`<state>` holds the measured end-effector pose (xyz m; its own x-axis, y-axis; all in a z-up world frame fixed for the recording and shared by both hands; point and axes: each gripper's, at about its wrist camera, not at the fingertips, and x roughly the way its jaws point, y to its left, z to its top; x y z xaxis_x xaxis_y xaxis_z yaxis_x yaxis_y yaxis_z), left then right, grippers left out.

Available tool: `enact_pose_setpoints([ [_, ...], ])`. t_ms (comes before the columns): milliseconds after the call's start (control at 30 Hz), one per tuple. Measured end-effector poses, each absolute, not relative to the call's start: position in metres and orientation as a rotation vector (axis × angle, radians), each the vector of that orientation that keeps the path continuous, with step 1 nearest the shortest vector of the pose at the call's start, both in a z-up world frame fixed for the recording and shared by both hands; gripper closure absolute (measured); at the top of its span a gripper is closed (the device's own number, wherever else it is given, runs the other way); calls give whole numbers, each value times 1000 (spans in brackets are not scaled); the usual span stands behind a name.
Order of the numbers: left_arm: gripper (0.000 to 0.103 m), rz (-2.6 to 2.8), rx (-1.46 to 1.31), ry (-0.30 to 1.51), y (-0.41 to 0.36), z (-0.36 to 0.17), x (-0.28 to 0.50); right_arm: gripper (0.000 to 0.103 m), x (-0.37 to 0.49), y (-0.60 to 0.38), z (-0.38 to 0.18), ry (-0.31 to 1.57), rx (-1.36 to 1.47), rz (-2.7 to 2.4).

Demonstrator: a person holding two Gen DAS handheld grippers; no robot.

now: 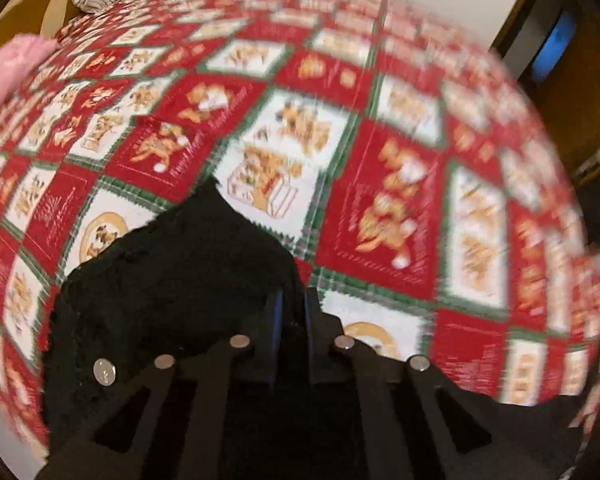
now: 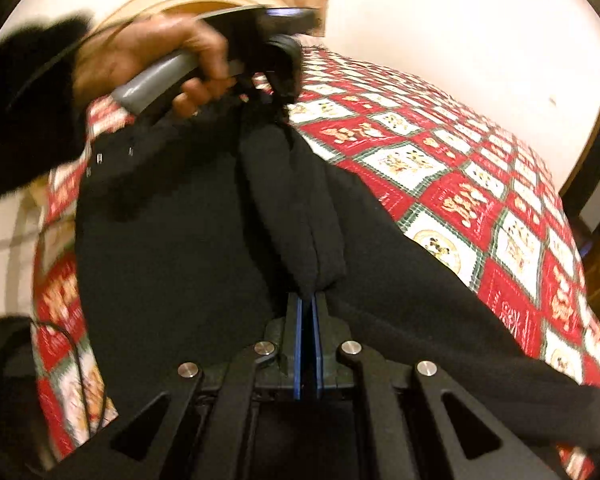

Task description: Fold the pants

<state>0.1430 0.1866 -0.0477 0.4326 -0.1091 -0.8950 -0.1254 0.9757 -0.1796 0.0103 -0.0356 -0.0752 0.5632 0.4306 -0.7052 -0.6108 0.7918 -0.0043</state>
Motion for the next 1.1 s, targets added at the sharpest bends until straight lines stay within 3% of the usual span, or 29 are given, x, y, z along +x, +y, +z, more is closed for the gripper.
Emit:
enact_pose_setpoints([
  [233,93,-127,-466,792,234,17,33,99,-11,-48,-46,701,-257,655],
  [400,93,-156,-485,649,251,17,-36,99,-43,-44,-48,684,-349,652],
  [867,92,-57,-340,730,270,-57,-116,99,-93,-23,-94,702,-558,616],
  [1100,66,14,-273,746,287,-55,-127,95,-96,-23,-100,685,-576,599],
])
